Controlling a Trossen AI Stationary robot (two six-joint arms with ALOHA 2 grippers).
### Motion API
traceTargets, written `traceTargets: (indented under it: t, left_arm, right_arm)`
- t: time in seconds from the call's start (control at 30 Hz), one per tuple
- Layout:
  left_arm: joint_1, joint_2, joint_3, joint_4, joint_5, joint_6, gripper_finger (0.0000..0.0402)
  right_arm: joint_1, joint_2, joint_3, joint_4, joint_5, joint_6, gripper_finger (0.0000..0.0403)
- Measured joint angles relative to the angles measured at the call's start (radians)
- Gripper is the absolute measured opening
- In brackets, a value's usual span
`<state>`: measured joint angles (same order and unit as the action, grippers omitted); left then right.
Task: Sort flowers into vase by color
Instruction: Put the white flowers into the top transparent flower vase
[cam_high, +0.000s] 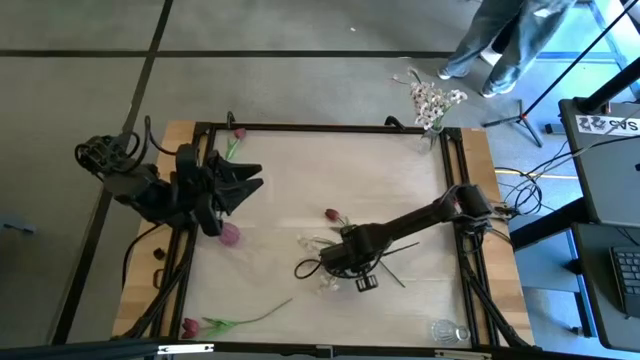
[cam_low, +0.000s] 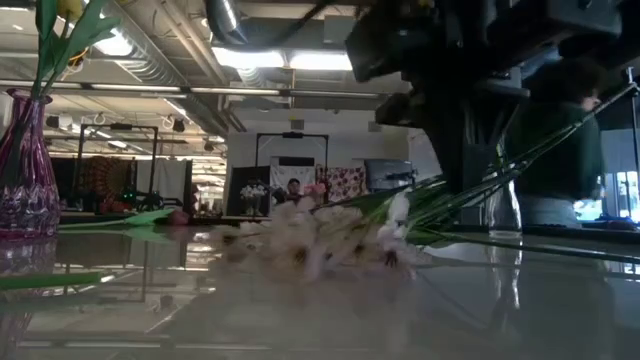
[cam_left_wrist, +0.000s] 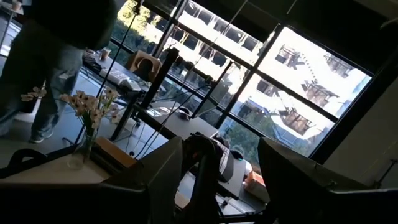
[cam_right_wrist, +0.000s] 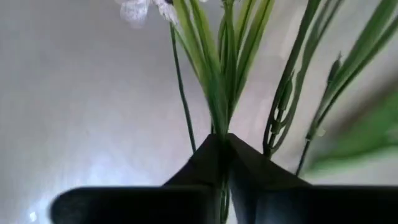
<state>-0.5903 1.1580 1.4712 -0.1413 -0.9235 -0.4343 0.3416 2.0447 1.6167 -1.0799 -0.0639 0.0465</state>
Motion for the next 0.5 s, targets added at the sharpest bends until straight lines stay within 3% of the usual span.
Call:
traceTargets:
  t: [0.17,0.37,0.5]
  left_arm:
    - [-0.004,0.001,0.000,-0.001,0.000,0.000,0.0208]
    - [-0.013,0.001,0.000,0.000,0.000,0.000,0.0208]
    - [-0.012,0.001,0.000,-0.005,-0.011,0.001,0.0208]
  right_arm:
    - [0.028,-0.002,-0.094,0.237,-0.004,0.061,0.0114]
    - [0.042,-0.002,-0.094,0.152,-0.003,0.056,0.0225]
    - [0.045,0.000,-0.098,0.198,0.046,0.026,0.0274]
